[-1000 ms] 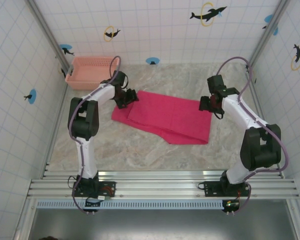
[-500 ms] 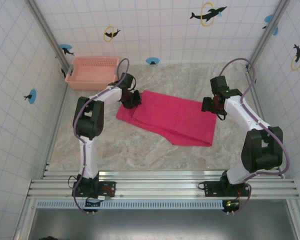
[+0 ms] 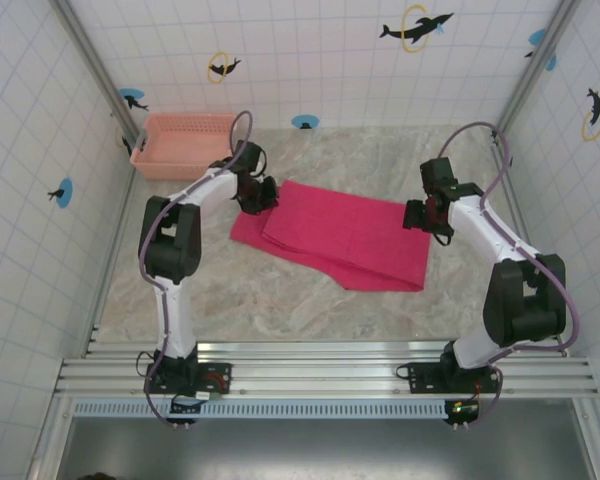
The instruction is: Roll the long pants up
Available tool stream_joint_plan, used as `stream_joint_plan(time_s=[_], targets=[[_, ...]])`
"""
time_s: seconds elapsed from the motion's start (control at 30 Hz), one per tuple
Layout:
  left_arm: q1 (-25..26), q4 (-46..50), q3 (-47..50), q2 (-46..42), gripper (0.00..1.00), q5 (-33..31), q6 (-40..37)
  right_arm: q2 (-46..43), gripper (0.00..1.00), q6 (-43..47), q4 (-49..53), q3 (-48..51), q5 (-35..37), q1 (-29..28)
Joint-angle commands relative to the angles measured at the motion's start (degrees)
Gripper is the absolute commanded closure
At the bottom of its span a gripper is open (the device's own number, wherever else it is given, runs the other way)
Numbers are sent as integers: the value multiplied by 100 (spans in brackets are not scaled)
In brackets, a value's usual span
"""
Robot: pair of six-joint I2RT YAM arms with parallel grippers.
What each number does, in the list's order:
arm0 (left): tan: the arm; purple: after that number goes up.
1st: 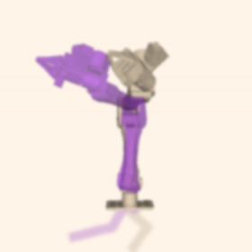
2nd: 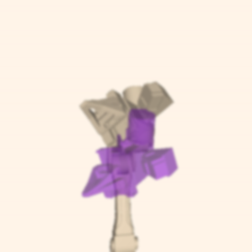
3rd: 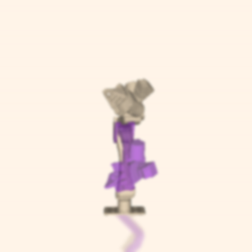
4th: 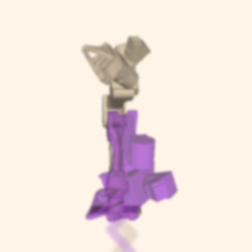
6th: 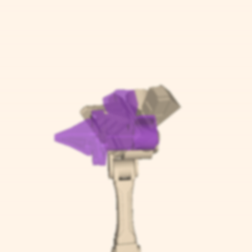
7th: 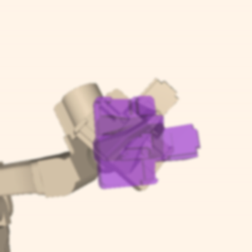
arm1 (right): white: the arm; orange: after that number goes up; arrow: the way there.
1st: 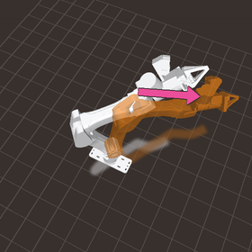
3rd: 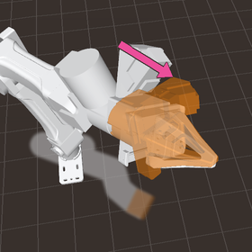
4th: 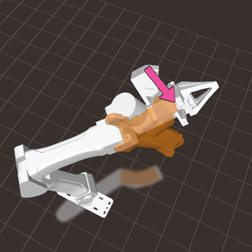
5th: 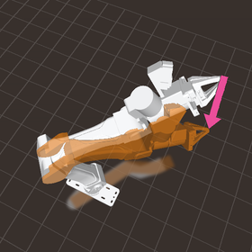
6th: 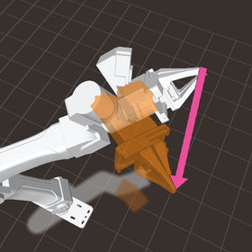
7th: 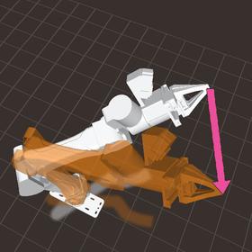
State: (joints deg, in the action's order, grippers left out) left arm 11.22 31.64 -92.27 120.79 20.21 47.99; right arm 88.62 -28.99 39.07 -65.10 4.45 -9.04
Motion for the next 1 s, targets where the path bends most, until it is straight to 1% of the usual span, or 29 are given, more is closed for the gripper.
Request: stream_joint_plan(time_s=[0.0,0.1,0.33,0.43,0.53,0.73,0.97], targets=[[-255,396,-218,-552,100,-87,-322,-218,25,-72,-162,191,-40,35],[-424,565,-233,-789,100,-45,-428,-240,25,-85,-197,259,-34,34],[-889,618,65,-1358,100,141,-629,-231,25,-166,-296,338,-98,38],[-920,959,-85,-1207,100,98,-839,-197,25,-228,-404,410,-133,12],[-920,961,20,-1003,100,119,-861,-124,26,-247,-411,394,-157,-43],[-976,945,425,-776,100,-235,-826,-154,25,-230,-305,294,-67,-164],[-1179,1077,555,-542,100,-533,-824,-222,26,-109,-180,287,12,-160]])
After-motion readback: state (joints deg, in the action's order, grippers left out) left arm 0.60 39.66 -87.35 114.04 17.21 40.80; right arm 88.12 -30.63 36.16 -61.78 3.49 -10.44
